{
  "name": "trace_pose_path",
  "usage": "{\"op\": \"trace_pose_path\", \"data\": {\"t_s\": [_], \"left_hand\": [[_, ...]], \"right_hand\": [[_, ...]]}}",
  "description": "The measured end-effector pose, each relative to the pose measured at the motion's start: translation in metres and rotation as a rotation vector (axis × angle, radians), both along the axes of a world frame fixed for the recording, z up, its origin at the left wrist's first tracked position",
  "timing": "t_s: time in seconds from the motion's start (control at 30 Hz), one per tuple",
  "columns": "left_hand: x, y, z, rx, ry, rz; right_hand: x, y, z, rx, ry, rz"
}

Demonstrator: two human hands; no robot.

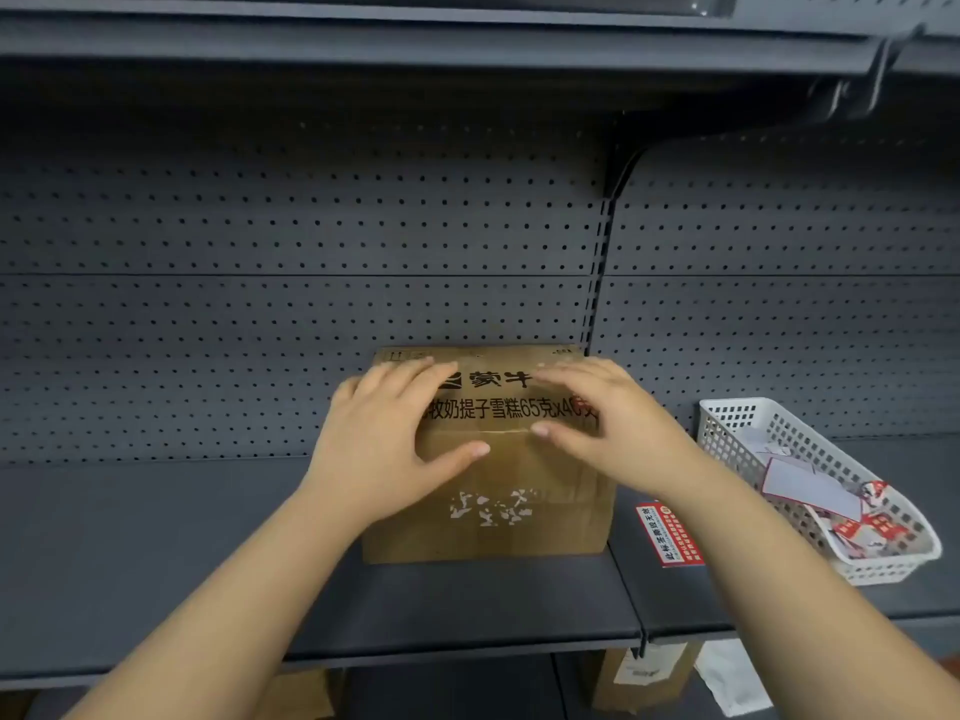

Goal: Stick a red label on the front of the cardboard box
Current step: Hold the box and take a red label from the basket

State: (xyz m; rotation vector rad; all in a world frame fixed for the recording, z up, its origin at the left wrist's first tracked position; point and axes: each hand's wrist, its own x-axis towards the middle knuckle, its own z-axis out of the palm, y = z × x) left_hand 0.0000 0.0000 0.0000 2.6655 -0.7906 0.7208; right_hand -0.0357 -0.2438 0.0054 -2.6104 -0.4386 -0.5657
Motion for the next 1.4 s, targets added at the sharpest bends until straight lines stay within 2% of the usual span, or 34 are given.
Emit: {"op": "trace_pose_path", "data": {"t_s": [0.07,0.33,0.6,0.73,1.03,1.23,1.3,1.4], "left_hand": [[0.003,-0.005,0.001,0.001,0.034,-0.008],[0.021,-0.02,-0.007,-0.021,0.055,-0.028],[0.041,-0.045,-0.011,-0.023,0.091,-0.105],[0.047,-0.051,-0.017,-0.013,0.104,-0.095],[0.047,-0.052,-0.02,0.025,0.095,-0.075],[0.044,-0.052,-0.016,0.071,0.12,-0.087],[0.043,-0.052,-0.016,0.055,0.117,-0.084],[0.043,-0.052,-0.017,0.056,0.113,-0.079]], "right_hand": [[0.002,-0.006,0.0,0.084,-0.011,-0.032],[0.023,-0.035,-0.01,0.151,0.076,-0.097],[0.066,-0.06,-0.019,0.107,0.198,-0.15],[0.078,-0.064,-0.02,0.099,0.235,-0.097],[0.089,-0.073,-0.014,0.231,0.221,-0.011],[0.094,-0.072,-0.021,0.19,0.073,-0.005],[0.091,-0.074,-0.026,0.286,0.062,-0.01],[0.089,-0.08,-0.031,0.633,0.062,0.037]]}}
